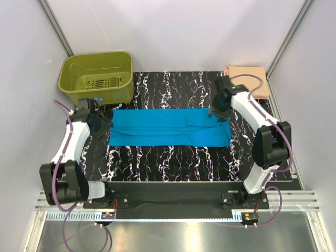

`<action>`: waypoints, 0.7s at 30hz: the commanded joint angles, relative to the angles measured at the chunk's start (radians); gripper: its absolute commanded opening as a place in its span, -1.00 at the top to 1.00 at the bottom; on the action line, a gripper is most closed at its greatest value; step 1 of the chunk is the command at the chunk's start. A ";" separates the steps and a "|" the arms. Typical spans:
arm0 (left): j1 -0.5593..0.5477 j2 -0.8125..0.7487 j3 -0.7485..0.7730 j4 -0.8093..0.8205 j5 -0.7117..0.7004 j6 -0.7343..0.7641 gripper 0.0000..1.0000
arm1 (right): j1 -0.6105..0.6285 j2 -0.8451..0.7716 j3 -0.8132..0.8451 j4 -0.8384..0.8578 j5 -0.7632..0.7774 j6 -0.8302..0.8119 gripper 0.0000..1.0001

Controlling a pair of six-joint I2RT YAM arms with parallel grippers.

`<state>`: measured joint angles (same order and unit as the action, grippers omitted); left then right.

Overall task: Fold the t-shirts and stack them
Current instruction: Fold the tshirt

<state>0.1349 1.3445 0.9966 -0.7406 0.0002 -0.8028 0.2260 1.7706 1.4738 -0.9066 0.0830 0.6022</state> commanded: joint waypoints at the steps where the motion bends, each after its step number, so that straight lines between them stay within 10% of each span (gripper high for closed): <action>1: -0.035 -0.067 -0.079 0.039 0.018 0.034 -0.07 | 0.171 -0.024 0.036 0.035 -0.122 -0.047 -0.08; 8: -0.130 -0.019 -0.184 0.257 0.267 0.057 0.50 | 0.389 0.016 -0.024 0.211 -0.158 0.060 0.43; 21: -0.215 0.220 -0.121 0.337 0.231 0.043 0.49 | 0.481 0.136 -0.095 0.348 -0.088 0.111 0.57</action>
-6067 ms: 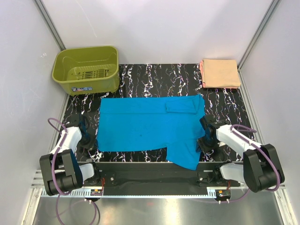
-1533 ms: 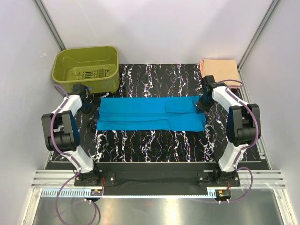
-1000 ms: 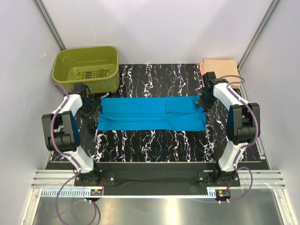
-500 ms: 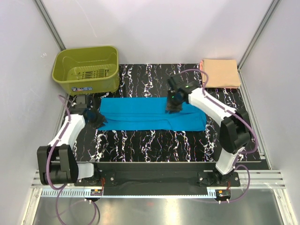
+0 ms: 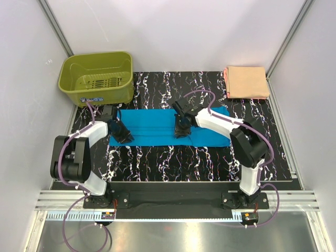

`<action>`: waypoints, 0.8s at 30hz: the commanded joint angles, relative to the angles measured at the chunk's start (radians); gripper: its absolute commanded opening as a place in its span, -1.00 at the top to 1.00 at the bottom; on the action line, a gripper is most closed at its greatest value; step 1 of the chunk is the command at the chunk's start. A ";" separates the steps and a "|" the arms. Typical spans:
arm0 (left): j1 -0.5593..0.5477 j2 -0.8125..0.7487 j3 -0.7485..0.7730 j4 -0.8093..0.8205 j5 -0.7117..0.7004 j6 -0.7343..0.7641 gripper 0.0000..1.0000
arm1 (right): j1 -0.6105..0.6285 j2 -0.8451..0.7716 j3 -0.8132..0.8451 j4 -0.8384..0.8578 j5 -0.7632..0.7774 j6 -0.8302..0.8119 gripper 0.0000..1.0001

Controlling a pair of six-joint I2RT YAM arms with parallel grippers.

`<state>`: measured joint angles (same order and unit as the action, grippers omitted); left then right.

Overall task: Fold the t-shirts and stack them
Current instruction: Fold the tshirt

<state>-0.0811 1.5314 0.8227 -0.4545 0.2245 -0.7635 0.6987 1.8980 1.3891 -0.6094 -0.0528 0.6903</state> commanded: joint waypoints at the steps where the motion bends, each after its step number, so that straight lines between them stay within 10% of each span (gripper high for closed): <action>1: 0.003 0.042 0.068 0.042 0.003 0.007 0.49 | 0.008 0.015 -0.013 0.054 0.048 0.023 0.60; 24: 0.003 0.153 0.092 -0.042 -0.085 0.020 0.53 | -0.074 0.174 0.160 0.030 0.176 -0.038 0.70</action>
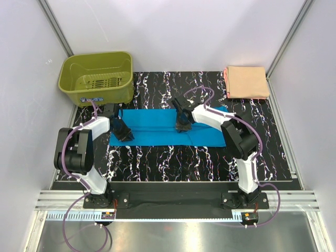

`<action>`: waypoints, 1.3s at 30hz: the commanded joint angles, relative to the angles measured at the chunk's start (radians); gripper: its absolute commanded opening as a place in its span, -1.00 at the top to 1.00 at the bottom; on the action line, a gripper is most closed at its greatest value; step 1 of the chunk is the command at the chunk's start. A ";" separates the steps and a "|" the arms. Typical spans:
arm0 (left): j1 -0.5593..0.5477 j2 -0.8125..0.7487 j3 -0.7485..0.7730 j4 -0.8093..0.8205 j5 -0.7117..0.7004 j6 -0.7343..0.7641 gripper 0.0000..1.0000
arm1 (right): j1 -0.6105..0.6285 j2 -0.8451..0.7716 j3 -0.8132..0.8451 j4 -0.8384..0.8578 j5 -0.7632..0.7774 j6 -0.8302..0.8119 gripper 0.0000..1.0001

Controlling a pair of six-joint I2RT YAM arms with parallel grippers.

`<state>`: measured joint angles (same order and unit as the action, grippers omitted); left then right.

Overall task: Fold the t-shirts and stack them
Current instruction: Fold the tshirt

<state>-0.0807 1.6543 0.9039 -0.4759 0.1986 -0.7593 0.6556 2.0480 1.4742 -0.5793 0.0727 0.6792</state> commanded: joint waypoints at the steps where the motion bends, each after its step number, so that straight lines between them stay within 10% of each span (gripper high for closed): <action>1: 0.001 0.030 0.012 -0.020 -0.059 0.015 0.53 | -0.046 0.032 0.086 -0.004 0.055 -0.036 0.70; 10: 0.001 -0.074 0.095 -0.072 -0.064 0.055 0.49 | -0.071 0.006 0.192 -0.116 -0.017 -0.109 0.62; 20: -0.080 -0.037 0.178 0.057 0.093 0.046 0.41 | -0.116 -0.294 -0.154 -0.094 -0.056 -0.112 0.35; 25: -0.206 0.019 0.182 0.115 0.091 -0.014 0.42 | -0.091 -0.290 -0.216 0.011 -0.240 -0.066 0.61; 39: -0.217 0.167 0.171 0.005 0.015 -0.038 0.52 | -0.051 -0.150 -0.184 0.027 -0.034 -0.081 1.00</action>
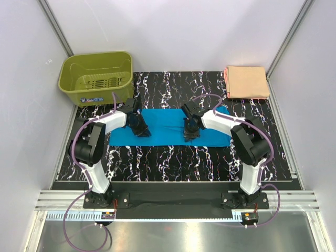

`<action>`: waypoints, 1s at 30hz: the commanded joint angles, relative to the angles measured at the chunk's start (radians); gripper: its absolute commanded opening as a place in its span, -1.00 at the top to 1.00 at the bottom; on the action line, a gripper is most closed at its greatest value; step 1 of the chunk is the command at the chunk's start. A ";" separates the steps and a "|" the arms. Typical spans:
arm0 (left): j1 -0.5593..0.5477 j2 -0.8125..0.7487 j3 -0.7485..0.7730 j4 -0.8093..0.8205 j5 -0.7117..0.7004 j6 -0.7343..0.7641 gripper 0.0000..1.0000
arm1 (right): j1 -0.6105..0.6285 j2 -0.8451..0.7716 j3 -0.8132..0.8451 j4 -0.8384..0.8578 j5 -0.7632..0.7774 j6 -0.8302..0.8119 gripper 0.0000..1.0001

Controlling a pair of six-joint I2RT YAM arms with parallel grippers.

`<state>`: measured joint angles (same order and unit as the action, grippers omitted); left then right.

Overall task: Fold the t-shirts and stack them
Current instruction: Fold the tshirt

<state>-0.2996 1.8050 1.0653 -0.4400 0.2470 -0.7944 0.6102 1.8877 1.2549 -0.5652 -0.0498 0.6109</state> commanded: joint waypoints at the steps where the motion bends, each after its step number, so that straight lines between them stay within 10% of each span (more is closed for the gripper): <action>1: 0.002 0.027 0.010 -0.037 -0.037 0.001 0.53 | -0.006 0.020 0.037 0.011 0.100 -0.011 1.00; 30: 0.004 0.059 0.002 -0.088 -0.069 0.043 0.53 | -0.098 0.155 0.235 -0.038 0.261 -0.098 1.00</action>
<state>-0.2996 1.8229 1.0878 -0.4694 0.2440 -0.7860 0.5343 2.0197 1.4311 -0.6071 0.1226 0.5537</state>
